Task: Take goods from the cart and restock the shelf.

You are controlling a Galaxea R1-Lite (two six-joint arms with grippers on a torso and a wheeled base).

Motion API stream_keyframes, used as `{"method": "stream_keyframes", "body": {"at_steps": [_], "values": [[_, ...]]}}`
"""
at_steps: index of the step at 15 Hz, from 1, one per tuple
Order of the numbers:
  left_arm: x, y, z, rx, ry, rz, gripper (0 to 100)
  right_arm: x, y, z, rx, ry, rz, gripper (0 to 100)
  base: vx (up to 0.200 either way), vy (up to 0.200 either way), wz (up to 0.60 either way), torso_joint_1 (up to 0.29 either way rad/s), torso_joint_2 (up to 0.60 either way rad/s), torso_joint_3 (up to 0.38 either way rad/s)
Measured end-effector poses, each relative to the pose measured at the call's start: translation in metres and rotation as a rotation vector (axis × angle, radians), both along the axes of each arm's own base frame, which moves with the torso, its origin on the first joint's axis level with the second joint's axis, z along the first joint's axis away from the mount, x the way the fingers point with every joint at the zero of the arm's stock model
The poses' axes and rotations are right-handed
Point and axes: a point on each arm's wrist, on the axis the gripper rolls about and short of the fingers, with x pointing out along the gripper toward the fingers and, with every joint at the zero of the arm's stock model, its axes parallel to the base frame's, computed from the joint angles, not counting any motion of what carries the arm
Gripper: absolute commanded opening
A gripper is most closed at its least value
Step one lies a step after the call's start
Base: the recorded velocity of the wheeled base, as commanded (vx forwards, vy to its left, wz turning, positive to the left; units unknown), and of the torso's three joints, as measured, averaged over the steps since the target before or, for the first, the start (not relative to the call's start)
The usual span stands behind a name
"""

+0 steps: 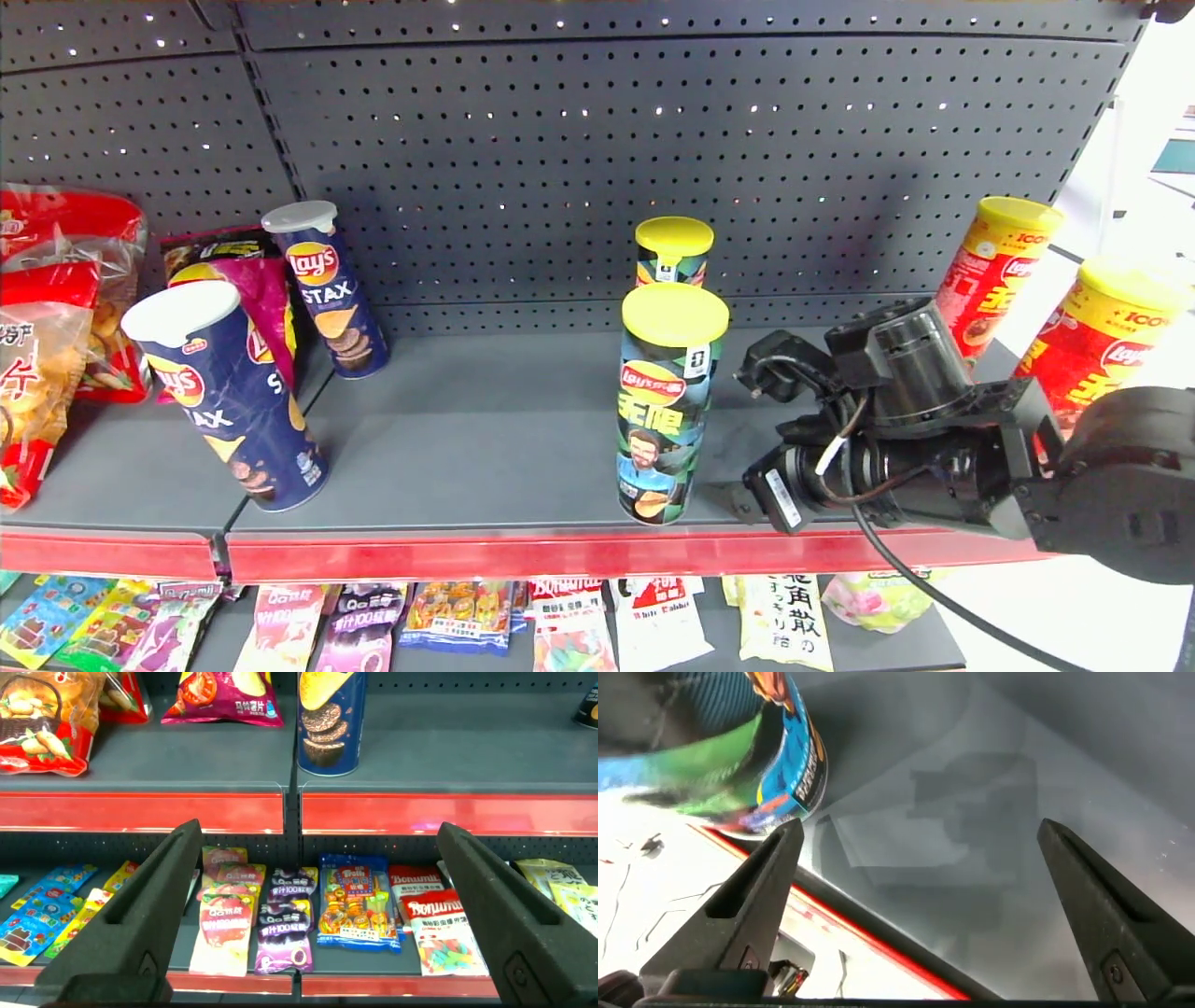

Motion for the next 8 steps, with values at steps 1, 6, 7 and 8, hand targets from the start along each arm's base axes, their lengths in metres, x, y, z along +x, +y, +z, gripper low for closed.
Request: {"method": "stream_keyframes", "body": {"at_steps": [1,6,7,8], "values": [[0.0,0.0,0.0,0.0,0.0,0.0,100,-0.005,-0.005,0.003,0.006,-0.008,-0.001,100,0.0,0.0,0.0,0.0,0.0,0.0],[0.0,0.0,0.0,0.0,0.0,0.0,100,-0.065,-0.048,0.024,0.059,-0.08,0.016,100,0.0,0.0,0.0,0.0,0.0,0.0],[0.0,0.0,0.0,0.0,0.0,0.0,100,-0.08,-0.059,0.026,0.072,-0.097,0.018,100,0.0,0.0,0.0,0.0,0.0,0.0],[0.0,0.0,0.0,0.0,0.0,0.0,100,-0.094,-0.071,0.026,0.087,-0.115,0.015,100,0.0,0.0,0.0,0.0,0.0,0.0]]}}
